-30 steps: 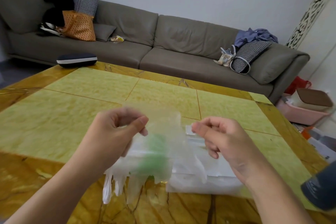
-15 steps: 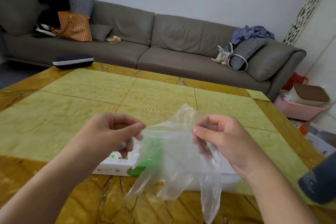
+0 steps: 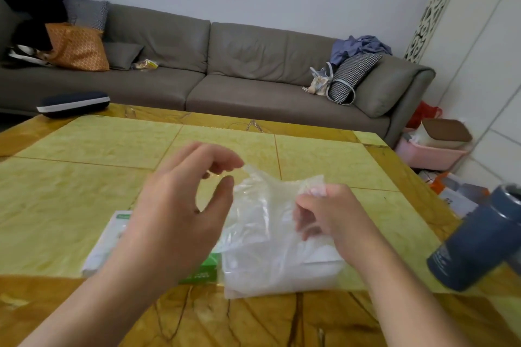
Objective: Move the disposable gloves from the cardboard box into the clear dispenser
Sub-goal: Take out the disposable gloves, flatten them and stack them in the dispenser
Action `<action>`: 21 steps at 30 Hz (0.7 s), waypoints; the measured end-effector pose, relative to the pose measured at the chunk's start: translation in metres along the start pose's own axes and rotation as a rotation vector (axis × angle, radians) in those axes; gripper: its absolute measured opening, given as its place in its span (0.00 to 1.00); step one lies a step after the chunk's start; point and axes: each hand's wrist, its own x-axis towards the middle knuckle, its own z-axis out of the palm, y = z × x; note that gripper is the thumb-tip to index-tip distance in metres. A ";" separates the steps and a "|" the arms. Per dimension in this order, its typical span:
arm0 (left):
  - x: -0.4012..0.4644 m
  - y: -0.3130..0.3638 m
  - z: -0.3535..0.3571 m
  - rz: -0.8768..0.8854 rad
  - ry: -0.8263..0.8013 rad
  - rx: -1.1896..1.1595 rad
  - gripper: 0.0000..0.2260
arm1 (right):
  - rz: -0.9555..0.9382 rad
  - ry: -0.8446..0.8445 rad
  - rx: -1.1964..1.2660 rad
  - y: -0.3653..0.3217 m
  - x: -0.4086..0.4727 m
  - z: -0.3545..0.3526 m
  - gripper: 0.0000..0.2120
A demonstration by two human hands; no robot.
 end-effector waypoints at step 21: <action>0.020 -0.029 0.122 -0.312 -1.048 0.412 0.27 | -0.122 0.101 -0.931 0.021 0.023 -0.011 0.05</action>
